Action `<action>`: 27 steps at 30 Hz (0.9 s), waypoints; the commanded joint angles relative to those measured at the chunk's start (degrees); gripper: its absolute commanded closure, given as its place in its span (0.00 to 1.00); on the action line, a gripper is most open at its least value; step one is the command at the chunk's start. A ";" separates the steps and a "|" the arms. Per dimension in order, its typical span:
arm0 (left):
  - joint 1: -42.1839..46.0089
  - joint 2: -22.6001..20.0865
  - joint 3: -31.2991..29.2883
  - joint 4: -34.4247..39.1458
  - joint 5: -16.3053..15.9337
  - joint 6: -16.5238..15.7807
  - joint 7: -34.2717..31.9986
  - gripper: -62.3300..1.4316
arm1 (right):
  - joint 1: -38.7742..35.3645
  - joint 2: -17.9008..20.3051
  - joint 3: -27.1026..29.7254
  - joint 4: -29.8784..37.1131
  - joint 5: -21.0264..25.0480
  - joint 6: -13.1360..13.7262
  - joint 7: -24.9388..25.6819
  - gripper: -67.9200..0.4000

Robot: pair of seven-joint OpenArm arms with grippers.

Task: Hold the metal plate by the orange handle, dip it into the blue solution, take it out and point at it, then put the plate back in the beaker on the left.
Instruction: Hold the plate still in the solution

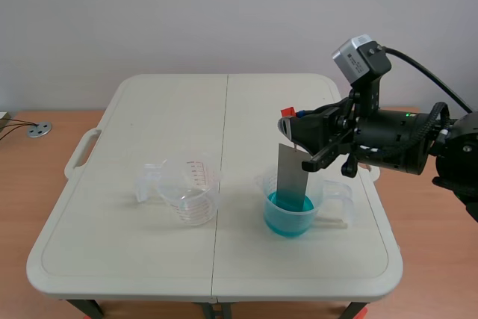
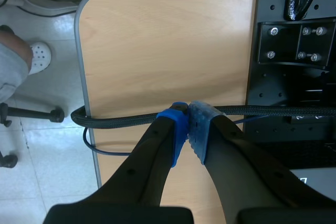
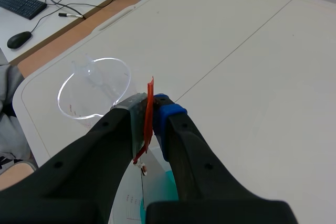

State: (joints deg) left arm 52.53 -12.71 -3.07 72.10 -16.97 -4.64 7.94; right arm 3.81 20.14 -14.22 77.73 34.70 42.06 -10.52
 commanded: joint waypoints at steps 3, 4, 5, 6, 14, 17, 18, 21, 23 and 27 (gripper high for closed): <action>0.61 -0.17 -0.04 0.66 0.04 -0.24 -0.37 0.93 | 0.50 0.20 0.22 0.68 -0.26 0.66 -0.04 0.98; 0.61 -0.17 -0.04 0.66 0.04 -0.24 -0.37 0.93 | 0.50 0.20 0.22 0.68 -0.26 0.66 -0.04 0.98; 0.61 -0.17 -0.04 0.66 0.04 -0.24 -0.37 0.93 | 0.50 0.20 0.22 0.68 -0.26 0.66 -0.04 0.98; 0.61 -0.17 -0.04 0.66 0.04 -0.24 -0.37 0.93 | 0.50 0.20 0.22 0.68 -0.26 0.66 -0.04 0.98; 0.61 -0.17 -0.04 0.66 0.04 -0.26 1.31 0.93 | 0.50 0.20 0.22 0.68 -0.24 0.66 -0.04 0.98; 0.61 -0.17 -0.04 0.66 0.02 -0.26 2.95 0.93 | 0.50 0.20 0.22 0.68 -0.24 0.66 -0.04 0.98; 0.61 -0.17 -0.04 0.66 0.02 -0.26 3.41 0.93 | 0.50 0.20 0.22 0.68 -0.24 0.66 -0.04 0.98; 0.61 -0.17 -0.04 0.66 0.02 -0.26 4.11 0.93 | 0.50 0.20 0.22 0.68 -0.24 0.66 -0.04 0.98; 0.61 -0.17 -0.04 0.66 0.02 -0.26 4.09 0.93 | 0.50 0.20 0.22 0.68 -0.24 0.66 -0.04 0.98; 0.46 -0.17 -0.04 0.66 0.02 -0.26 4.11 0.93 | 0.50 0.20 0.22 0.68 -0.24 0.66 -0.07 0.98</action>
State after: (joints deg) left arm 52.53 -12.71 -3.07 72.10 -16.97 -4.67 12.23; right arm 3.81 20.14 -14.22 77.73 34.68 42.06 -10.52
